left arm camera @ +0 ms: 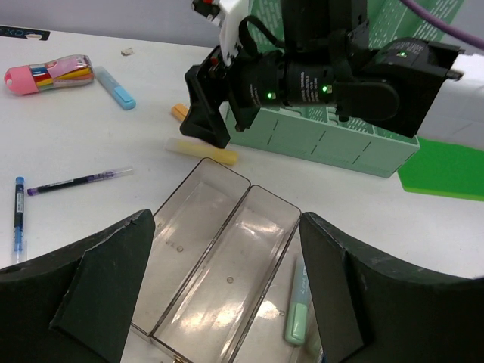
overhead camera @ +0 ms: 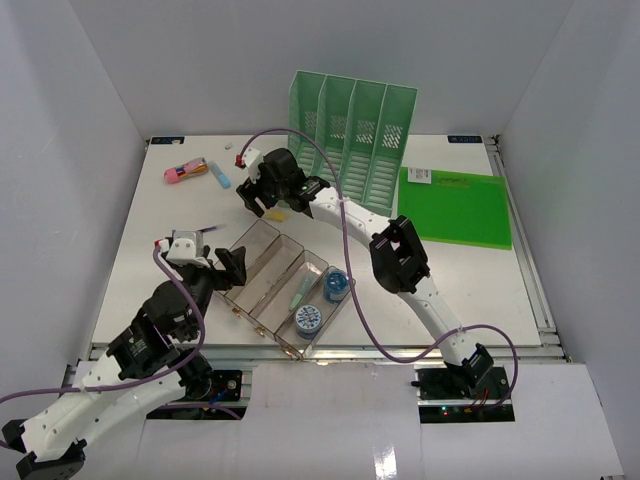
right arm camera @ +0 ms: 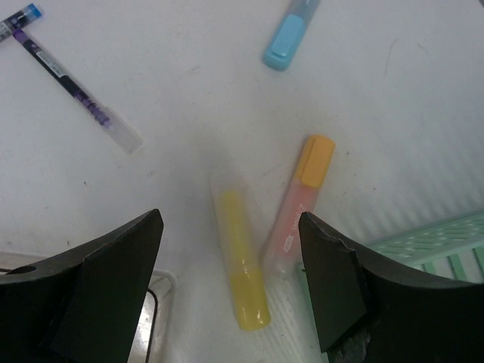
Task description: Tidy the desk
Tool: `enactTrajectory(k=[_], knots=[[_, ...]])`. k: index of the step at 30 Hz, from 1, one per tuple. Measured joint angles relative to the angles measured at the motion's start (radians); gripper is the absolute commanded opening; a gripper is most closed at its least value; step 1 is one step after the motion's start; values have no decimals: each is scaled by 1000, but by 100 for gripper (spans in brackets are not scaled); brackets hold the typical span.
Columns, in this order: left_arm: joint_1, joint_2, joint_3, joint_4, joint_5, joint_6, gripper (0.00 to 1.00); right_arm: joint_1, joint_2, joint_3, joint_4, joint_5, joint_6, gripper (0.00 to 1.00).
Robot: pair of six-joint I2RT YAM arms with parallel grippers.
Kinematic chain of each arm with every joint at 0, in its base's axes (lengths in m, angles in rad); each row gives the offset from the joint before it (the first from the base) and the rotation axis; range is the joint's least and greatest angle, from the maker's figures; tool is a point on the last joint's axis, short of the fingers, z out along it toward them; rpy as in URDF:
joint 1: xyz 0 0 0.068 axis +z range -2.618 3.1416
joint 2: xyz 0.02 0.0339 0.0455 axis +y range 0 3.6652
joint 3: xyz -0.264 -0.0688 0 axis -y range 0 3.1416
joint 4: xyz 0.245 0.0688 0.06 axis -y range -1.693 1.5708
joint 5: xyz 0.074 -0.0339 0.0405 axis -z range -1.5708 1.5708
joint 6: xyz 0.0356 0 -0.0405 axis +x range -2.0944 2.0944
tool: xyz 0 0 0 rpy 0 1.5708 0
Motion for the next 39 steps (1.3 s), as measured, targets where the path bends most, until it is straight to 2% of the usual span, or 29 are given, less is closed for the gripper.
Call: enactTrajectory(k=[5,13,21,39], knots=[[0,14,0,0,0,1,88,-25,-11,-1,21,-50,-63,82],[0,14,0,0,2,1,88,-46,-86,-133,20,-199,-282,59],[0,14,0,0,4,1,88,-85,-91,-166,-4,-303,-392,55],[0,14,0,0,15,2,88,-114,-78,-195,-26,-341,-449,61]])
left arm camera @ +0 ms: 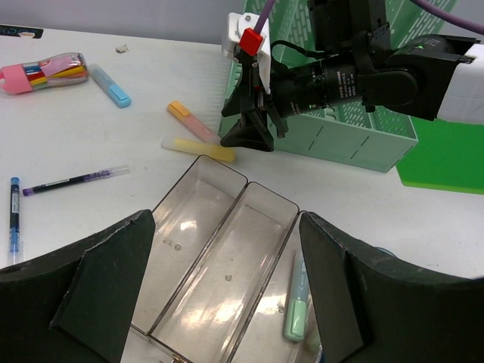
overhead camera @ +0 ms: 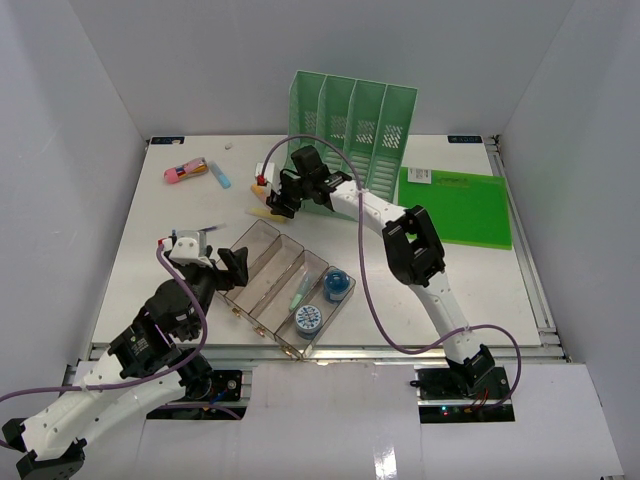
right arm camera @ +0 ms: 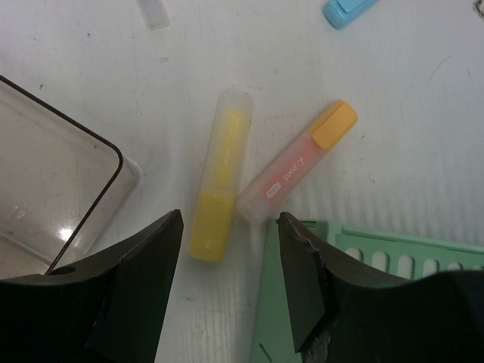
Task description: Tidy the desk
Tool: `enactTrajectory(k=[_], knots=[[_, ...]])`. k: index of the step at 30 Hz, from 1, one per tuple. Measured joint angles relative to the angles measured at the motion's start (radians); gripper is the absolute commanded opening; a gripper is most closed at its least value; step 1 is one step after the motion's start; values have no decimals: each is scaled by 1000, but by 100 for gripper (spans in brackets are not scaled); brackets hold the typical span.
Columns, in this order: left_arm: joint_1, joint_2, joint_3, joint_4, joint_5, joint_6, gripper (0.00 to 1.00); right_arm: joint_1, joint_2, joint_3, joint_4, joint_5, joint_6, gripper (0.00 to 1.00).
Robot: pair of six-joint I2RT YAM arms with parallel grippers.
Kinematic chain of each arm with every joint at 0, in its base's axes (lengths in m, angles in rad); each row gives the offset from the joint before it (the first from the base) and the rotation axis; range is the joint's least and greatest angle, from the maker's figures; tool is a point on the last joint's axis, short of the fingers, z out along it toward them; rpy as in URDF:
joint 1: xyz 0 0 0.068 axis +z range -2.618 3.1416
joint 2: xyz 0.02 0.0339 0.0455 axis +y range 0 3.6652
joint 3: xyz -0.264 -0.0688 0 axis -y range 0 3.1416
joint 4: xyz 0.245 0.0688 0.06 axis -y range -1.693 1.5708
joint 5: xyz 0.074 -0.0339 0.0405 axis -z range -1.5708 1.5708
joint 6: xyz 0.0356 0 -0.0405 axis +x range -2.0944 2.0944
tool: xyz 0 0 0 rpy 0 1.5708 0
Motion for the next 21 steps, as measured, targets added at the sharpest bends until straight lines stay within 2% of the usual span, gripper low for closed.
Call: enactTrajectory(k=[21], knots=[[0,2,0,0,3,7,88,19,86,2,0,17,-35,61]])
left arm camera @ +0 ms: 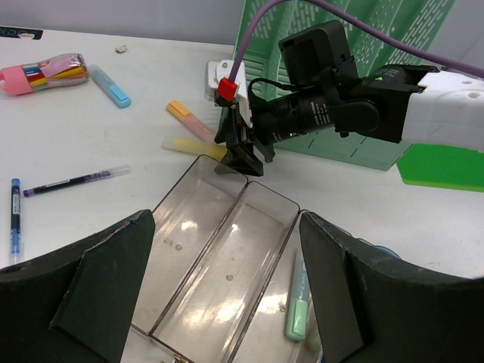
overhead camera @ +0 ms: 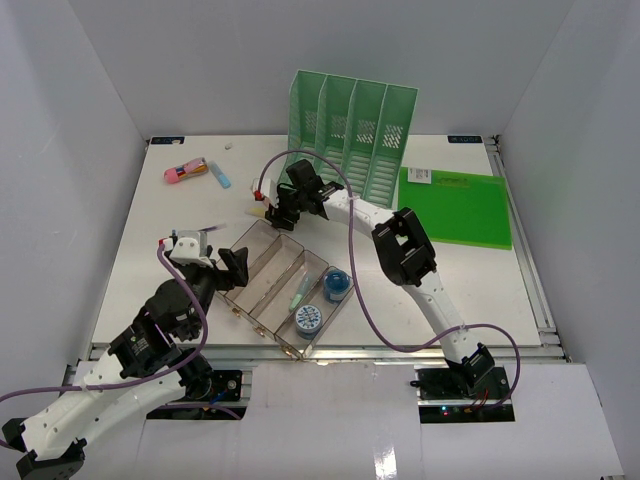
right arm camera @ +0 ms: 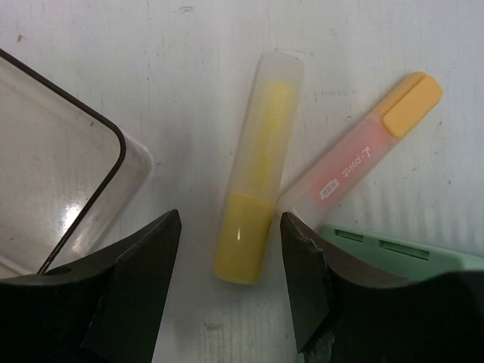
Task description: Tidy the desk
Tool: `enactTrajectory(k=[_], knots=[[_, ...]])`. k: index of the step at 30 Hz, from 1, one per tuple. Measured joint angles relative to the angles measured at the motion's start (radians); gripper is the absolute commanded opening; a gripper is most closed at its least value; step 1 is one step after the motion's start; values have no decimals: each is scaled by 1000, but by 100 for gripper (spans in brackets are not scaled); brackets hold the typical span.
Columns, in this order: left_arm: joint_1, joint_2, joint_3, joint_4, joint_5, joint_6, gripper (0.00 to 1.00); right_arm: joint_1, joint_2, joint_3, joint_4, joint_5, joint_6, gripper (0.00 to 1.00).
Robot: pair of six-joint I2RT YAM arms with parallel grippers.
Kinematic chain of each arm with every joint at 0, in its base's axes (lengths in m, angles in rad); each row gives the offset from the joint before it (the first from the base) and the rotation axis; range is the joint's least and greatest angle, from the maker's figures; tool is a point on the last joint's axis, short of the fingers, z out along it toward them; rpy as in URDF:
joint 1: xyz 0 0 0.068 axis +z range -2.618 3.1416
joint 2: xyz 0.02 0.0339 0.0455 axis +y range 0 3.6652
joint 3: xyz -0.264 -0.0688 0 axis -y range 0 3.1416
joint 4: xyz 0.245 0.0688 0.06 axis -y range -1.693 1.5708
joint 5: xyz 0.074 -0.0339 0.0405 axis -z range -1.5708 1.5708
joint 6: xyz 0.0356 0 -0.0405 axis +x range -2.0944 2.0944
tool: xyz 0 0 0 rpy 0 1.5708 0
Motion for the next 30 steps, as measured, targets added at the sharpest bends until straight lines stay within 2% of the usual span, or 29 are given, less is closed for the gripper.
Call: enactTrajectory(k=[14,20,25,30], knots=[[0,9,0,0,0,3,88,-1,10,8,2,-4,9,32],[0,9,0,0,1,3,88,-2,10,6,2,-5,18,25],[0,9,0,0,3,3,88,-6,-3,-18,12,-11,28,12],[0,9,0,0,6,3,88,-17,-36,-54,-12,-16,69,8]])
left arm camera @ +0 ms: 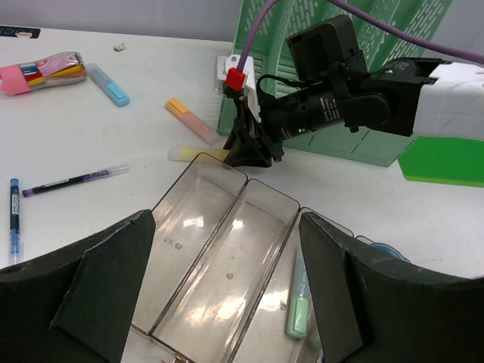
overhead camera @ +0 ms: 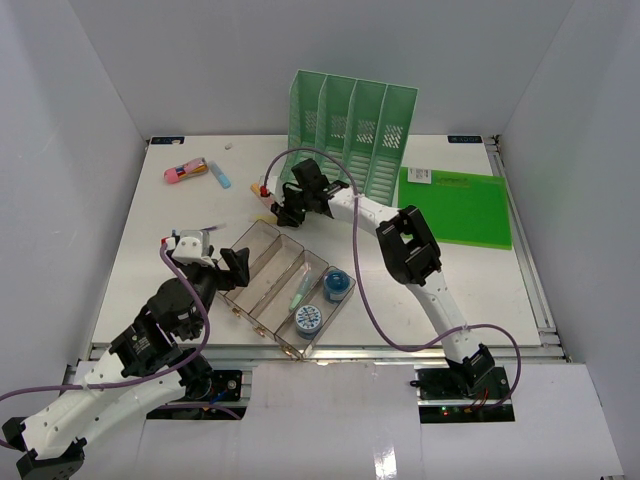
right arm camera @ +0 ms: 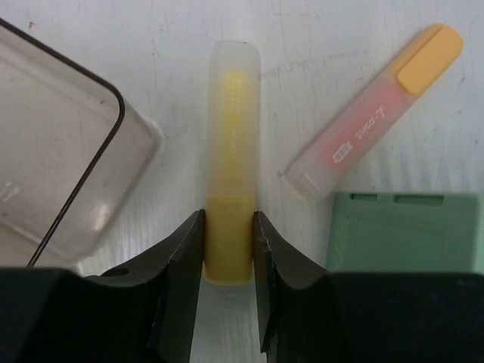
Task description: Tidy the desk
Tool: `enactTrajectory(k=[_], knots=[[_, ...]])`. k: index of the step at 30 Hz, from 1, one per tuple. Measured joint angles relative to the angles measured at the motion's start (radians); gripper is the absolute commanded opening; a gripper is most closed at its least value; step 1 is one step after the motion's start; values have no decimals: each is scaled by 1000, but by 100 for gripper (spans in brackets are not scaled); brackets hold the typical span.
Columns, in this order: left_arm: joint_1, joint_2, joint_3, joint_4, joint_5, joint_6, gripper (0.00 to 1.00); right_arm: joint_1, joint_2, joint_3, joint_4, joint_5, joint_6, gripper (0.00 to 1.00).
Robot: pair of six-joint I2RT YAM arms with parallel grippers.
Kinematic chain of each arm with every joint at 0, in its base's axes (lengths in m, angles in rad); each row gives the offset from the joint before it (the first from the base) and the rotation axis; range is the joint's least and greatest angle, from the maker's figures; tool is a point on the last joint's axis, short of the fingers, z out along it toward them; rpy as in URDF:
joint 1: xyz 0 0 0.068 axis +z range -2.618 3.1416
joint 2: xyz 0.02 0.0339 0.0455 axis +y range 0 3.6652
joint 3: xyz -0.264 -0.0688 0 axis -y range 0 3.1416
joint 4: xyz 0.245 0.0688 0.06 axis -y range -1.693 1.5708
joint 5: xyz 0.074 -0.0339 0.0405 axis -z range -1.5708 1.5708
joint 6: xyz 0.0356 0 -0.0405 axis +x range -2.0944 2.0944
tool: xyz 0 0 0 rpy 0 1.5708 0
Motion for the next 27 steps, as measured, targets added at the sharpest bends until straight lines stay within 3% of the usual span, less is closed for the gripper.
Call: enactTrajectory(k=[17,21,27], knots=[[0,-9,0,0,3,0,88,-19,-303,-114,-25,49,210,8],[0,-12,0,0,5,0,88,-27,-417,-253,-19,-67,151,8],[0,-19,0,0,17,0,88,-32,-593,-463,-117,-253,-77,8]])
